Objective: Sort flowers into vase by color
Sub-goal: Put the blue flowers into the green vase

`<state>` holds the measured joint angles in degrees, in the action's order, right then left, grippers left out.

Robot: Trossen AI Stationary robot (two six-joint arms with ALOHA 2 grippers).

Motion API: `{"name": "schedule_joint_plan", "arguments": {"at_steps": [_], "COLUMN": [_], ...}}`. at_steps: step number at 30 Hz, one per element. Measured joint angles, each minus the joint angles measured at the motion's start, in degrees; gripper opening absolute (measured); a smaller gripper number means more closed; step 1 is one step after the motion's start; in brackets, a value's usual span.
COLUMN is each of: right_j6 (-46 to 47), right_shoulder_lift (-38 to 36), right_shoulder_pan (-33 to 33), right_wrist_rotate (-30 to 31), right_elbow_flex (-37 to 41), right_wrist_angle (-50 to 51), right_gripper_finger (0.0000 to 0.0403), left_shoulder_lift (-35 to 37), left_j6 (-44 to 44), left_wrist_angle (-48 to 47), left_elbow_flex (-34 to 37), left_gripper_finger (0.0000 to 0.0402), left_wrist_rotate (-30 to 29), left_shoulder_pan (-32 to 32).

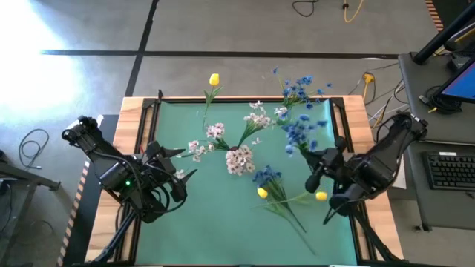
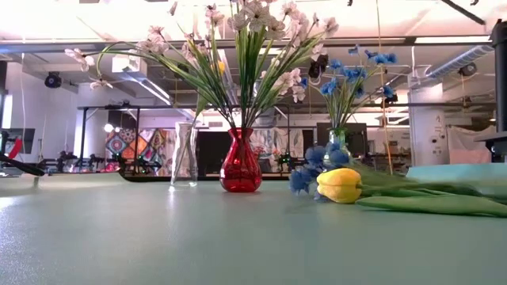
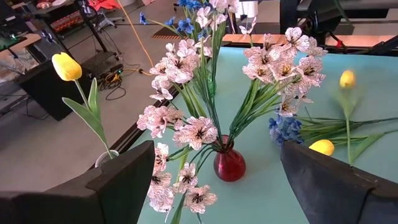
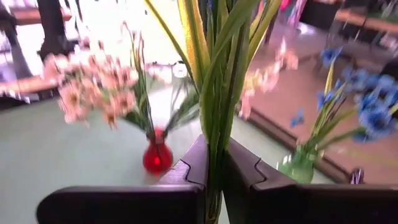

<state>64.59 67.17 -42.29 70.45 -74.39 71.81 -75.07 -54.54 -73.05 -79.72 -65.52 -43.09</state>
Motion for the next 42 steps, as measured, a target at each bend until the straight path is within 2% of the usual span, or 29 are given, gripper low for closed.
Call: {"name": "schedule_joint_plan", "arguments": {"at_steps": [8, 16, 19, 22, 25, 29, 33, 37, 42], "right_j6": [2.29, 8.81, 8.63, 2.37, -11.6, -34.9, -54.89, -70.18, -81.59], "right_shoulder_lift": [0.01, -0.39, -0.31, -0.29, 0.15, 1.58, 2.35, 1.88, 1.5], "right_shoulder_pan": [-2.24, -0.25, -0.36, -0.3, 0.18, 2.75, 5.37, 9.38, 18.09], "right_wrist_rotate": [18.31, 19.32, 14.76, 10.68, 4.55, -9.61, -19.58, -25.89, -33.57], "right_elbow_flex": [1.77, 4.81, 4.43, 4.04, 4.04, 4.12, 4.28, 4.28, 4.28], "right_wrist_angle": [-0.05, 0.18, -2.16, -9.79, -23.96, -46.09, -65.08, -77.44, -89.77], "right_gripper_finger": [0.0018, 0.0018, 0.0018, 0.0018, 0.0018, 0.0018, 0.0018, 0.0018, 0.0018], "left_shoulder_lift": [0.0, 0.0, 0.0, 0.0, 0.0, 0.0, 0.0, 0.0, 0.0], "left_j6": [-0.2, -0.08, -0.02, 0.0, 0.09, 0.61, 0.63, 0.66, 0.73], "left_wrist_angle": [0.14, 0.19, 0.15, 0.13, 0.15, 0.15, 0.17, 0.19, 0.17], "left_elbow_flex": [0.0, 0.0, 0.0, 0.0, 0.0, 0.0, 0.0, 0.0, 0.0], "left_gripper_finger": [0.0331, 0.0331, 0.0331, 0.0331, 0.0331, 0.0331, 0.0331, 0.0331, 0.0331], "left_wrist_rotate": [0.0, -2.11, -3.37, -4.2, -4.34, -4.5, -4.55, -4.55, -4.61], "left_shoulder_pan": [0.0, 0.04, 0.07, 0.07, 0.09, 0.18, 0.17, 0.17, 0.17]}}
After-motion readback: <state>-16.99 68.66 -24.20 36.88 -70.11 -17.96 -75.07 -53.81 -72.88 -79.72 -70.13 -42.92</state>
